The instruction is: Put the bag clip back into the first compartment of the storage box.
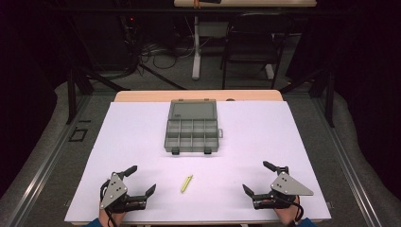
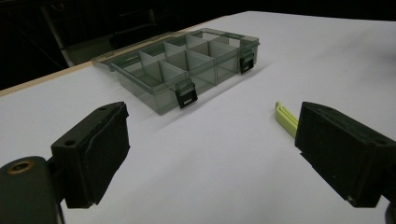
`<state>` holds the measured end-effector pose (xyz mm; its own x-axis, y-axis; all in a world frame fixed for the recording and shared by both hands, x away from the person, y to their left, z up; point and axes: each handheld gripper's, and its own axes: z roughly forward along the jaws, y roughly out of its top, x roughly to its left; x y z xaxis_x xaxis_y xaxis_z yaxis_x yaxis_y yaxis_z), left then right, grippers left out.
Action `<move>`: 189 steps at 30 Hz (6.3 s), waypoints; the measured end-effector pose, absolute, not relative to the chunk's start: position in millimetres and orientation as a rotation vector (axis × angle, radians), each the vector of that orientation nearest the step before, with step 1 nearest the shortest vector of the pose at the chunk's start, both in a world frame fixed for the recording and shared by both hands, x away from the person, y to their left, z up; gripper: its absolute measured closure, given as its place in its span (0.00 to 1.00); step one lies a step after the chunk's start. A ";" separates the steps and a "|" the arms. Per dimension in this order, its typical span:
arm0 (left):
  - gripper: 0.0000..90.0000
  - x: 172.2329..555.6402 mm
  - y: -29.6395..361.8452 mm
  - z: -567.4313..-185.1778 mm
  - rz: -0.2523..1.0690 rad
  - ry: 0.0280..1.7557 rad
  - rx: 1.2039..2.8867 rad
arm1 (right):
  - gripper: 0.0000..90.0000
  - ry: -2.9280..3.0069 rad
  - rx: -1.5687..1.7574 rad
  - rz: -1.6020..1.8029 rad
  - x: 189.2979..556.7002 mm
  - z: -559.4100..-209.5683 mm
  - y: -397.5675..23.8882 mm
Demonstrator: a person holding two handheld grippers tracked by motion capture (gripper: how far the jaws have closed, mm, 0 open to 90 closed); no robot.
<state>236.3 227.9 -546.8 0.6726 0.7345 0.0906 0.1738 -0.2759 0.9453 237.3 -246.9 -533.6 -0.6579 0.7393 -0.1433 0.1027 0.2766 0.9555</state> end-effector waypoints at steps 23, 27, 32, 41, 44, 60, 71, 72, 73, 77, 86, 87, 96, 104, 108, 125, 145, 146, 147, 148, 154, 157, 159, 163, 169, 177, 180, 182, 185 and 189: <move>0.11 244.2 209.6 -536.4 0.613 0.771 1.891 | 0.00 1.995 0.743 1.395 240.0 -535.8 -241.5; 0.11 245.4 204.8 -535.3 0.597 0.781 1.897 | 0.00 1.997 0.744 1.392 240.8 -536.7 -241.3; 0.11 249.7 197.7 -534.2 0.583 0.798 1.907 | 0.00 1.993 0.745 1.396 240.4 -536.6 -242.0; 0.11 254.0 186.4 -530.0 0.570 0.801 1.930 | 0.00 2.001 0.748 1.395 240.7 -537.2 -241.9; 0.11 255.5 177.6 -529.4 0.554 0.791 1.960 | 0.00 1.999 0.748 1.398 240.3 -537.1 -242.0; 0.11 262.6 151.5 -526.2 0.519 0.813 2.037 | 0.00 2.012 0.743 1.384 240.4 -537.3 -241.4; 0.11 264.8 134.5 -526.2 0.497 0.835 2.087 | 0.00 2.017 0.748 1.384 240.5 -537.7 -241.5; 0.11 265.1 133.5 -526.3 0.498 0.837 2.089 | 0.00 2.018 0.750 1.382 240.4 -537.9 -241.6; 0.11 265.1 133.5 -526.3 0.498 0.837 2.089 | 0.00 2.018 0.750 1.382 240.4 -537.9 -241.6; 0.11 266.4 128.7 -527.7 0.496 0.844 2.106 | 0.00 2.014 0.758 1.380 241.1 -538.5 -242.8; 0.13 267.7 118.1 -533.5 0.484 0.847 2.157 | 0.00 2.021 0.754 1.381 241.0 -538.6 -242.4; 0.13 268.0 117.0 -534.2 0.483 0.849 2.160 | 0.00 2.021 0.754 1.381 241.0 -538.6 -242.4; 0.25 269.6 109.6 -539.9 0.467 0.856 2.192 | 0.00 2.026 0.750 1.378 240.8 -538.4 -241.6; 0.47 273.9 105.4 -547.9 0.416 0.869 2.219 | 0.00 2.025 0.747 1.380 240.6 -538.3 -241.7; 0.55 274.5 104.6 -550.0 0.390 0.882 2.211 | 0.00 2.027 0.749 1.379 240.8 -538.4 -241.6; 0.75 275.7 103.1 -559.8 0.340 0.920 2.201 | 0.00 2.029 0.746 1.387 240.2 -538.1 -242.5; 0.89 274.7 107.5 -559.2 0.349 0.919 2.167 | 0.00 2.035 0.748 1.389 240.3 -538.3 -242.6; 0.89 274.4 107.9 -559.1 0.349 0.917 2.164 | 0.00 2.034 0.746 1.387 240.3 -538.1 -242.6; 0.89 274.4 107.9 -559.1 0.349 0.917 2.164 | 0.00 2.034 0.746 1.387 240.3 -538.1 -242.6; 0.89 274.2 108.5 -558.4 0.347 0.917 2.159 | 0.00 2.035 0.742 1.387 240.3 -538.0 -242.2; 0.89 275.0 110.6 -556.5 0.352 0.916 2.155 | 0.00 2.033 0.751 1.389 240.4 -538.3 -242.8; 0.89 274.8 111.1 -555.9 0.353 0.916 2.149 | 0.00 2.033 0.753 1.389 240.0 -537.9 -243.0; 0.89 274.8 112.6 -554.8 0.357 0.910 2.150 | 0.00 2.031 0.747 1.389 240.2 -537.8 -242.8; 0.89 275.2 114.6 -553.5 0.360 0.914 2.142 | 0.00 2.034 0.748 1.390 240.2 -538.0 -242.6; 0.89 276.5 118.2 -552.1 0.367 0.907 2.143 | 0.00 2.032 0.752 1.391 239.8 -537.7 -243.0; 0.89 277.6 121.9 -550.1 0.368 0.922 2.126 | 0.00 2.033 0.754 1.387 240.0 -537.9 -243.2; 0.89 277.9 124.3 -549.6 0.372 0.925 2.127 | 0.00 2.031 0.752 1.390 239.8 -537.7 -243.0; 0.89 277.8 124.7 -549.4 0.371 0.928 2.123 | 0.00 2.035 0.749 1.385 239.9 -537.5 -243.0; 0.89 279.1 127.1 -548.7 0.377 0.926 2.119 | 0.00 2.040 0.748 1.387 240.0 -538.2 -242.1; 0.89 279.5 128.2 -548.6 0.375 0.934 2.114 | 0.00 2.036 0.752 1.390 239.9 -538.2 -242.6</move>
